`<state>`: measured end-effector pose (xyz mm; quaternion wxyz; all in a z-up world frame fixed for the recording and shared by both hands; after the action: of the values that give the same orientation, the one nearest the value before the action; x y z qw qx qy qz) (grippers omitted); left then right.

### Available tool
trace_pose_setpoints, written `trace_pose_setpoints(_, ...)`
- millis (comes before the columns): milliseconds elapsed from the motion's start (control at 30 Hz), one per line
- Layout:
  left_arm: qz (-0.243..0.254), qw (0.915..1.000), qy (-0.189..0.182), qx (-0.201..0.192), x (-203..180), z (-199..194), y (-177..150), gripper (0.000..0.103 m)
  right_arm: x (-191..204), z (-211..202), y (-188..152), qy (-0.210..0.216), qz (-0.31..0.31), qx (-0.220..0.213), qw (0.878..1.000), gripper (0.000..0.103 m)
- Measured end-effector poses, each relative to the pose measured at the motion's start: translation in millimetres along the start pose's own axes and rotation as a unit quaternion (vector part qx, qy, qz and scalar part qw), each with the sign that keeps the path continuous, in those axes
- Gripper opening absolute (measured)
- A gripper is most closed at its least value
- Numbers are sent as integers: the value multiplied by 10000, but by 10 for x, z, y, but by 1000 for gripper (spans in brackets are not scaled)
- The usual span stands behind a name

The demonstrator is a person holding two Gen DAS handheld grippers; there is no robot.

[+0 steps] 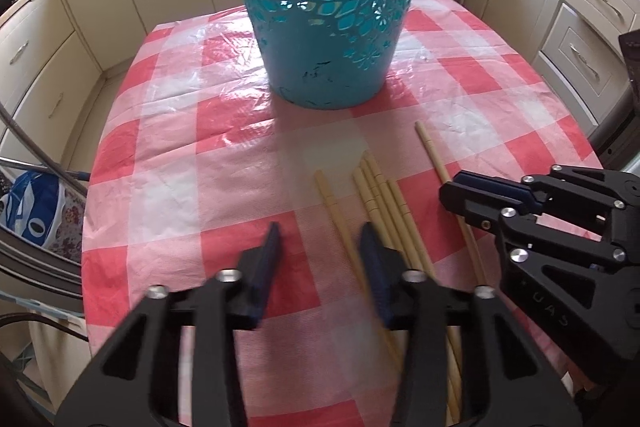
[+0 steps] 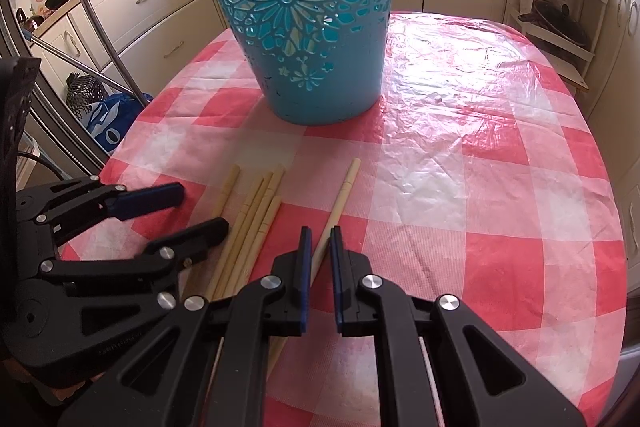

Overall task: Organize utensils
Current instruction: 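Lower the left tool to the chopstick pile and grasp one chopstick, then carry the chopstick with the left tool into the teal basket and open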

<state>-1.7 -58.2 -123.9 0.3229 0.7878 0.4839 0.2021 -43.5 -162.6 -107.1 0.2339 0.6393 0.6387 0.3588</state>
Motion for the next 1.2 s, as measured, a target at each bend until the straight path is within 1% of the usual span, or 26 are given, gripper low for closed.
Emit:
trace_pose_setpoints(33,-27,10000,-70,22,1,2,8,14,-6,2,5,-3,2,3,10000,10)
trace_pose_setpoints(67,-79,9999,-125,50,17,7,17,10,-13,5,10,-7,2,7,10000,10)
trace_pose_setpoints(133,-221,9995,-198,91,55,15,21,7,-28,13,18,-14,18,13,10000,10)
trace_pose_setpoints(200,-263,9992,-271,146,81,28,27,7,-33,19,23,-12,10,23,10000,10)
trace_pose_setpoints(300,71,9994,-277,207,26,36,28,8,-22,24,26,-29,-4,9,10000,10)
trace_pose_setpoints(400,216,9993,-214,195,-4,40,23,8,2,26,22,-67,-108,-27,9999,10)
trace_pose_setpoints(467,335,9989,-237,206,-24,39,33,6,13,29,23,-77,-140,-30,9999,10)
trace_pose_setpoints(500,338,9988,-274,238,-19,43,47,5,13,34,24,-73,-137,-26,9999,10)
trace_pose_setpoints(567,301,9987,-332,234,16,35,102,5,7,36,27,-61,-111,-16,9999,10)
trace_pose_setpoints(667,39,9984,-561,-34,151,-85,349,5,-4,39,30,-53,-78,-11,10000,10)
trace_pose_setpoints(700,-54,9970,-750,-182,196,-163,461,5,-7,39,31,-54,-74,-14,10000,10)
trace_pose_setpoints(800,-270,9899,-1225,-660,312,-411,754,5,-8,40,34,-59,-70,-22,10000,10)
trace_pose_setpoints(933,-419,9795,-1624,-1120,362,-652,993,5,-19,49,40,-46,-32,-15,10000,10)
trace_pose_setpoints(1000,-427,9751,-1752,-1293,343,-741,1103,5,-28,55,50,-45,-16,-16,10000,10)
trace_pose_setpoints(1067,-411,9724,-1782,-1453,314,-807,1202,5,-36,60,56,-44,16,-26,10000,10)
trace_pose_setpoints(1133,-366,9677,-1887,-1630,268,-894,1309,5,-39,71,65,-52,64,-19,10000,10)
trace_pose_setpoints(1167,-311,9668,-1927,-1651,224,-921,1364,5,-41,78,71,-49,69,-16,10000,10)
trace_pose_setpoints(1200,-259,9678,-1878,-1655,211,-922,1391,5,-42,80,73,-42,75,-16,10000,10)
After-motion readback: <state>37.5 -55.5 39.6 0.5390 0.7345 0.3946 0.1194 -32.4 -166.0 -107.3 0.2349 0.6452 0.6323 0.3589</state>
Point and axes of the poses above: each gripper's, at about its wrist camera, not at the fingertips, and z roughly the way its jaws point, x to its left, y to its top, the point moved 4 cm from there along z, roughly the way its jaws point, and after that the axes turned 15 degrees about -x, right-handed, at the moved point
